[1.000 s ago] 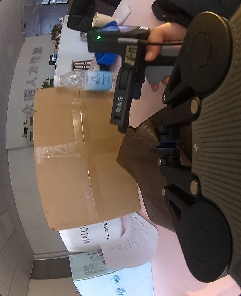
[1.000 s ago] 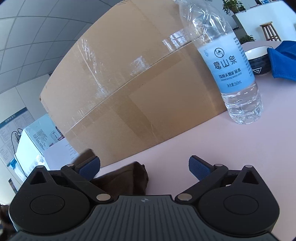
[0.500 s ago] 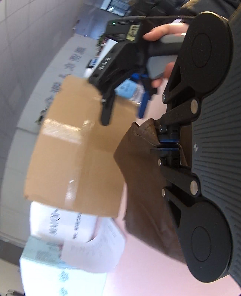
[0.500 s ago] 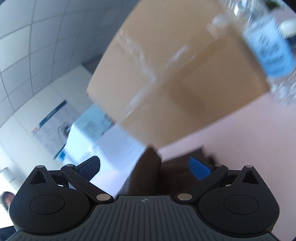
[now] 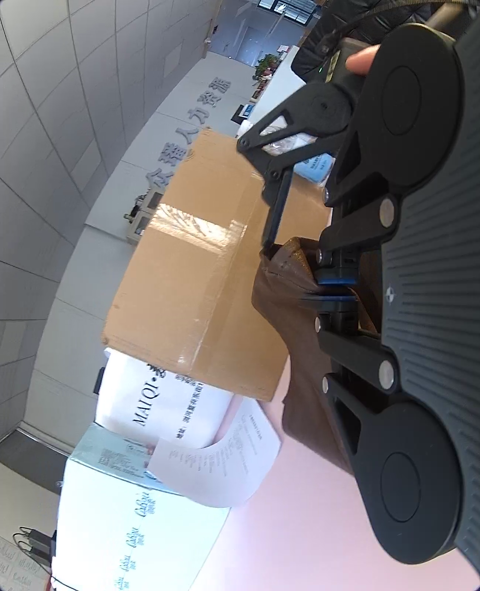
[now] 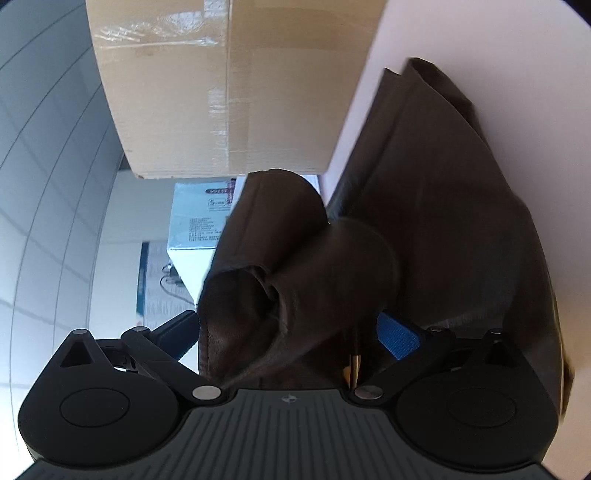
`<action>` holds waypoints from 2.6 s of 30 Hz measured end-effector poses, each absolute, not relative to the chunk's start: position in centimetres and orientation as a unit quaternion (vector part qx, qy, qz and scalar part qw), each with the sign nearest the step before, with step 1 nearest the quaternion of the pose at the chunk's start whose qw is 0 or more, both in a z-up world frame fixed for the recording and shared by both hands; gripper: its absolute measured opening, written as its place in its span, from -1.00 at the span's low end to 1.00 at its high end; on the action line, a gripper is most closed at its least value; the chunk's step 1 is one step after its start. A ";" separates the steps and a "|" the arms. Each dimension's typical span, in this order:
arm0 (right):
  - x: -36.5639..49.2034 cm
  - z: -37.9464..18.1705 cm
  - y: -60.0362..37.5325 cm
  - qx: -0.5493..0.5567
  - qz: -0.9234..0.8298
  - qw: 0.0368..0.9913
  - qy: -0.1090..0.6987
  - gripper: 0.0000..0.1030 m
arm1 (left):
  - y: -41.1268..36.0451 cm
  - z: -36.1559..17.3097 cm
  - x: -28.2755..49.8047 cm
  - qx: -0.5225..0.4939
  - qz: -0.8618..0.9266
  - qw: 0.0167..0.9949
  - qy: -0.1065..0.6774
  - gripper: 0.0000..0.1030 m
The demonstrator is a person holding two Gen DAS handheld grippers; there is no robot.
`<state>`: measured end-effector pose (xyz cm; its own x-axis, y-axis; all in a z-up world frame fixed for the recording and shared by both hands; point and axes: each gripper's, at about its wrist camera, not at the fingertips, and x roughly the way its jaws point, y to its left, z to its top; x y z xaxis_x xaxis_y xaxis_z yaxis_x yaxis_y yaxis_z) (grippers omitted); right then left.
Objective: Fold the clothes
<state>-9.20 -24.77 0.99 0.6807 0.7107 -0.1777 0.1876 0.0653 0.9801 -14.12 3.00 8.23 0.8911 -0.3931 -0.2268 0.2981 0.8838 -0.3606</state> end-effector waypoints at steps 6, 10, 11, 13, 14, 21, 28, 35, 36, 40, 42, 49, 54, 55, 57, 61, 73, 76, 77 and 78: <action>-6.9 0.6 -25.5 0.681 0.198 0.645 0.285 1.00 | 2.5 8.0 -14.4 -0.156 -0.199 0.951 0.176 -0.91; -4.4 0.6 -27.1 0.648 0.208 0.669 0.299 1.00 | 1.4 7.3 -14.8 -0.117 -0.217 0.950 0.193 -0.91; -3.9 0.9 -27.2 0.630 0.216 0.680 0.307 1.00 | 1.1 7.2 -14.9 -0.105 -0.224 0.949 0.196 -0.91; -2.9 1.6 -27.4 0.583 0.241 0.706 0.321 0.93 | 0.4 7.0 -14.9 -0.088 -0.233 0.947 0.205 -0.90; -2.7 2.0 -27.4 0.556 0.242 0.726 0.325 0.75 | 0.1 6.8 -14.9 -0.080 -0.237 0.945 0.210 -0.90; -3.0 4.5 -28.8 0.397 0.219 0.840 0.298 -0.57 | -1.1 6.1 -14.8 -0.051 -0.236 0.945 0.221 -0.88; -3.5 3.2 -29.3 0.405 0.203 0.829 0.328 0.33 | -1.9 5.8 -15.4 -0.022 -0.227 0.952 0.206 -0.88; -5.7 5.4 -29.4 0.412 0.156 0.810 0.387 0.81 | -1.7 5.7 -15.3 -0.020 -0.224 0.953 0.205 -0.88; -6.5 5.2 -29.3 0.459 0.144 0.779 0.404 0.81 | -1.6 5.7 -15.3 -0.022 -0.224 0.952 0.205 -0.88; -7.9 3.6 -28.5 0.546 0.150 0.696 0.440 0.83 | -1.2 5.9 -15.2 -0.032 -0.227 0.951 0.208 -0.88; -7.6 2.5 -27.4 0.569 0.152 0.672 0.448 0.83 | -1.0 5.9 -15.2 -0.037 -0.229 0.950 0.211 -0.88; -5.4 -0.8 -28.7 0.618 0.198 0.670 0.360 0.69 | -1.2 6.0 -15.4 -0.036 -0.238 0.946 0.216 -0.88; -5.1 0.9 -28.1 0.539 0.219 0.739 0.340 -0.36 | -1.3 5.8 -15.1 -0.036 -0.238 0.944 0.226 -0.87; -5.3 1.8 -27.8 0.508 0.222 0.768 0.322 -0.45 | -1.4 5.8 -15.1 -0.036 -0.237 0.944 0.227 -0.86; -6.0 3.5 -27.1 0.450 0.230 0.814 0.285 -0.60 | -1.4 5.8 -15.1 -0.033 -0.238 0.945 0.221 -0.84; -7.3 6.1 -26.7 0.396 0.243 0.855 0.231 -0.72 | -2.3 6.5 -16.0 -0.005 -0.234 0.954 0.185 -0.84; -4.4 2.9 -30.6 0.347 0.088 0.872 0.333 -0.75 | -12.3 5.1 -13.9 0.098 -0.235 0.930 0.265 -0.76; -4.6 2.4 -30.9 0.327 0.062 0.870 0.364 -0.75 | -12.4 4.1 -13.6 0.102 -0.246 0.920 0.287 -0.72; -4.8 2.6 -30.7 0.318 0.056 0.872 0.367 -0.75 | -12.3 3.9 -13.5 0.102 -0.250 0.917 0.293 -0.65; -5.0 2.9 -30.6 0.309 0.050 0.875 0.370 -0.75 | -12.3 3.6 -13.4 0.102 -0.259 0.912 0.301 -0.55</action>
